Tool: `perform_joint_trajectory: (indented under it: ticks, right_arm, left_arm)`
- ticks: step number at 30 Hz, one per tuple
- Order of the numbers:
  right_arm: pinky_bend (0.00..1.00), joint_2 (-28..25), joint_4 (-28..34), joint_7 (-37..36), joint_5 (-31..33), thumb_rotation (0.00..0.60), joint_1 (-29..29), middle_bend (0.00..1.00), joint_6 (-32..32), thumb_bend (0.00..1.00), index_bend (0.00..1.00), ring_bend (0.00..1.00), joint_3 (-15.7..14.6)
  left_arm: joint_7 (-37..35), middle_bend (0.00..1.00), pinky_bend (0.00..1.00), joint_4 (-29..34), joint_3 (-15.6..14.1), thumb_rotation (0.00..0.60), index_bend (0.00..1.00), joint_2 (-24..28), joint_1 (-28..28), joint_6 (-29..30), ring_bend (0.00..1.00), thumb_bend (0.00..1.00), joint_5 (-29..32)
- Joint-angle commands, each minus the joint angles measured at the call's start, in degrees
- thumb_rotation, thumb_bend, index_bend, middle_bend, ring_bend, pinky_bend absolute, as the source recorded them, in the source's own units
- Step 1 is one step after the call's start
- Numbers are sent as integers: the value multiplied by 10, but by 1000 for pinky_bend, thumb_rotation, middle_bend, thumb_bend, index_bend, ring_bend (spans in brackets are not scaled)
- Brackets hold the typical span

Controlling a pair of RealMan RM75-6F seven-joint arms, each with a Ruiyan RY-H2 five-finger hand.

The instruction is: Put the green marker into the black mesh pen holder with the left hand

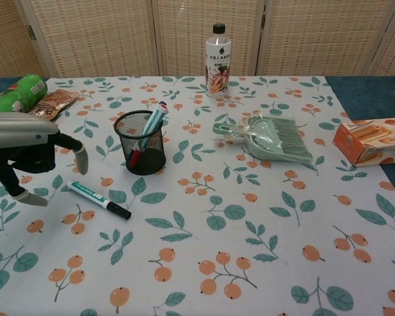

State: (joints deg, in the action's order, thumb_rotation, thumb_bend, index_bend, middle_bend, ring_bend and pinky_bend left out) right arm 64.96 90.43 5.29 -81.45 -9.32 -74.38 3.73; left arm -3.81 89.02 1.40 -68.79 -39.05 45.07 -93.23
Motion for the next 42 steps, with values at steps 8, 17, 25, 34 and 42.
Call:
perform_joint_trajectory:
  ticks: [8, 17, 25, 34, 42]
  right_arm:
    - [0, -4, -4, -14, -9, 600, -5, 0, 5, 165, 0, 0, -5]
    - [0, -10, -7, -31, -7, 600, -9, 0, 15, 164, 0, 0, -8]
    - [0, -14, -13, -46, 1, 600, -12, 0, 21, 165, 0, 0, -5]
    - [0, -18, -14, -57, -4, 600, -12, 0, 20, 165, 0, 0, -8]
    - [0, -20, -14, -61, -6, 600, -11, 0, 15, 164, 0, 0, -9]
  left_arm:
    - [8, 974, 968, -33, -5, 600, 406, -55, -32, -15, 942, 239, 0]
    - [-40, 974, 968, -120, -9, 600, 397, -111, -63, -22, 942, 239, -2]
    - [-80, 975, 968, -168, -21, 600, 425, -137, -84, -22, 942, 253, -11]
    - [-107, 982, 974, -201, -40, 600, 499, -155, -91, -11, 944, 266, -17]
    - [-132, 984, 974, -232, -55, 600, 514, -172, -94, -2, 944, 266, -21]
